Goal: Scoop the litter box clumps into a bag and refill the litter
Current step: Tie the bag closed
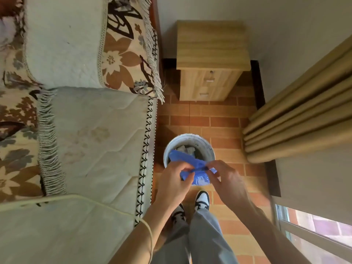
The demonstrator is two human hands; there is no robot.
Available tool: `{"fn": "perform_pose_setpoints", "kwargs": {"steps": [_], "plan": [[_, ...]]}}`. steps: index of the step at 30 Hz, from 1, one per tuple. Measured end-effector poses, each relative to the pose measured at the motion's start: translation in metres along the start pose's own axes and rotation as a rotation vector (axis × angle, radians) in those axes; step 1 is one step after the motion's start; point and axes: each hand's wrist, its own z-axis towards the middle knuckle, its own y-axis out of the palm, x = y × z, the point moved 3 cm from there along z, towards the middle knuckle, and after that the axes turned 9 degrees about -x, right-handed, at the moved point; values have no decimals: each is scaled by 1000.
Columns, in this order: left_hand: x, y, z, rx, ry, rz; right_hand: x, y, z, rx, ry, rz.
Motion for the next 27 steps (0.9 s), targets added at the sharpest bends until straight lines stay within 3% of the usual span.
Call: {"fn": "perform_pose_setpoints", "kwargs": {"steps": [5, 13, 27], "plan": [[-70, 37, 43, 33, -42, 89, 59, 64, 57, 25, -36, 60], [-161, 105, 103, -10, -160, 101, 139, 150, 129, 42, 117, 19], [-258, 180, 151, -97, -451, 8, 222, 220, 184, -166, 260, 46]]}}
